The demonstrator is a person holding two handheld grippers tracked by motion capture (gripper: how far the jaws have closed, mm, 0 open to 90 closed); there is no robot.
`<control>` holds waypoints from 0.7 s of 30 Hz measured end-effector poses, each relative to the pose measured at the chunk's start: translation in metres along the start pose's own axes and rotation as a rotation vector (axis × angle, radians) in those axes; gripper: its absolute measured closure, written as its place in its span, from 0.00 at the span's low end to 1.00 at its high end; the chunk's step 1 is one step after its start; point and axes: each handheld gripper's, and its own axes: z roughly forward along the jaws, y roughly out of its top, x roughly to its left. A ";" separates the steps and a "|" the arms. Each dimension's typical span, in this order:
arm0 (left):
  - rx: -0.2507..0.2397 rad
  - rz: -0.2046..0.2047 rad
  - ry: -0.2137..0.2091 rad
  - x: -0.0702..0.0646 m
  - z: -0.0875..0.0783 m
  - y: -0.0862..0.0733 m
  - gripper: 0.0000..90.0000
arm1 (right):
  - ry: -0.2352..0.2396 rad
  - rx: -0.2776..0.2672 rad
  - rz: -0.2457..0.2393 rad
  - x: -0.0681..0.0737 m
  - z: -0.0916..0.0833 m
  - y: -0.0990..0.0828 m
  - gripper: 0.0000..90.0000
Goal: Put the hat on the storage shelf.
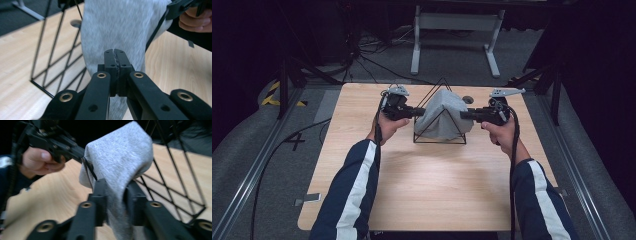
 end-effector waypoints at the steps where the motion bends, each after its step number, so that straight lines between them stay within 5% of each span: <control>1: -0.004 0.011 0.010 -0.002 -0.002 0.002 1.00 | 0.005 -0.007 -0.011 0.002 -0.002 0.000 0.92; 7: -0.041 0.063 -0.030 -0.016 -0.013 0.006 1.00 | 0.016 -0.034 -0.135 0.020 -0.012 0.006 0.94; 9: -0.011 0.115 -0.037 -0.025 -0.013 0.005 0.97 | 0.028 -0.024 -0.195 0.029 -0.014 0.006 0.94; 12: 0.067 0.156 0.069 -0.031 -0.004 0.000 0.83 | 0.015 0.034 -0.247 0.038 -0.011 0.003 0.94; 16: 0.080 0.118 0.155 -0.025 0.006 -0.006 0.71 | -0.030 0.107 -0.266 0.035 -0.004 -0.008 0.94; 17: 0.117 0.138 0.191 -0.024 0.013 -0.008 0.68 | -0.061 0.133 -0.273 0.032 -0.001 -0.014 0.94; 19: 0.136 0.148 0.190 -0.025 0.018 -0.009 0.69 | -0.070 0.141 -0.272 0.030 0.000 -0.016 0.94; 21: 0.159 0.178 0.197 -0.026 0.024 -0.012 0.82 | -0.102 0.155 -0.267 0.026 0.002 -0.020 0.94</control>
